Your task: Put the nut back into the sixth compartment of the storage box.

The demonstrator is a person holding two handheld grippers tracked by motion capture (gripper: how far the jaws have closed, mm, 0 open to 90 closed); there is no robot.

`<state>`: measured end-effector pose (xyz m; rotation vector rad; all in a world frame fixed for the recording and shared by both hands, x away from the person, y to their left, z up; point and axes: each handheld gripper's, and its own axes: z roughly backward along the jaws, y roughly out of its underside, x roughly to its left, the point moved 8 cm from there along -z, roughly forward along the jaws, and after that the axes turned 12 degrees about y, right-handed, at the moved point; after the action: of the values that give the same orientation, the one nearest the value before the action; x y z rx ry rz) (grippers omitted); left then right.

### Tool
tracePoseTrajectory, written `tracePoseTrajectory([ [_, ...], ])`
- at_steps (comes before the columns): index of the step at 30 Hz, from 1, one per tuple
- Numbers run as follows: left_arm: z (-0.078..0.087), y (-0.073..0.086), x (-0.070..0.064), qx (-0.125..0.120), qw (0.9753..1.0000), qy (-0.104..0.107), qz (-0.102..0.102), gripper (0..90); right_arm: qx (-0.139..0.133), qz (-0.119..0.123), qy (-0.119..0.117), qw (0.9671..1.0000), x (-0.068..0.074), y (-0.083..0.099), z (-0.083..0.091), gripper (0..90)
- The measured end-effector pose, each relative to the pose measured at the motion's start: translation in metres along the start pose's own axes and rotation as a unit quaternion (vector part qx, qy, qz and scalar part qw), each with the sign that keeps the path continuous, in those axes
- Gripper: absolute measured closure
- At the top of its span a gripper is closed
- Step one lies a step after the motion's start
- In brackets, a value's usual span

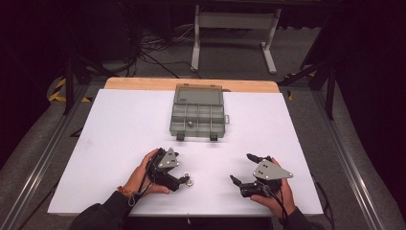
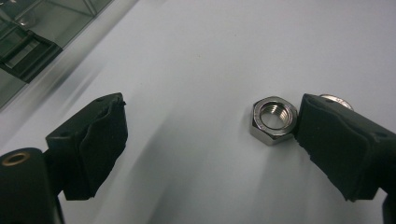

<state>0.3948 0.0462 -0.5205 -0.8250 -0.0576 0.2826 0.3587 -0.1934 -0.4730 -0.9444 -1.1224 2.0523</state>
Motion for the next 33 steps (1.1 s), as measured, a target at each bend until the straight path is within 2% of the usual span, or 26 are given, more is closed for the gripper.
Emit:
tracePoseTrajectory([
  [6, -0.003, 0.0, 0.0, 0.005, 1.0, 0.002, 0.002, 13.0, 0.0, 0.002, -0.002, 1.0, 0.001, 0.0, 0.0, 11.3],
  [9, -0.003, -0.001, -0.002, 0.006, 0.9999, 0.008, -0.001, 19.6, 0.001, 0.004, -0.003, 1.0, 0.002, 0.0, -0.001, 11.4],
  [11, -0.003, -0.002, -0.005, 0.007, 0.9996, 0.026, -0.009, 29.0, 0.001, 0.005, -0.004, 1.0, 0.002, 0.0, -0.001, 11.3],
  [14, -0.003, -0.002, -0.012, 0.008, 0.9983, 0.054, -0.02, 49.9, 0.002, 0.009, -0.003, 1.0, 0.002, 0.0, 0.0, 11.4],
  [17, -0.003, -0.002, -0.015, 0.008, 0.9972, 0.07, -0.025, 61.6, 0.002, 0.009, -0.003, 0.9999, 0.002, 0.0, 0.0, 11.4],
  [19, -0.003, -0.001, -0.017, 0.01, 0.9968, 0.073, -0.03, 67.6, 0.003, 0.01, -0.003, 0.9999, 0.002, 0.0, 0.0, 11.4],
  [26, -0.001, -0.002, -0.017, 0.012, 0.9979, 0.054, -0.032, 69.7, 0.002, 0.008, -0.001, 1.0, 0.002, -0.001, 0.001, 11.3],
  [33, 0.003, -0.006, -0.016, -0.004, 0.9984, 0.047, -0.032, 69.8, -0.001, 0.003, -0.003, 1.0, 0.001, -0.002, 0.002, 11.3],
])
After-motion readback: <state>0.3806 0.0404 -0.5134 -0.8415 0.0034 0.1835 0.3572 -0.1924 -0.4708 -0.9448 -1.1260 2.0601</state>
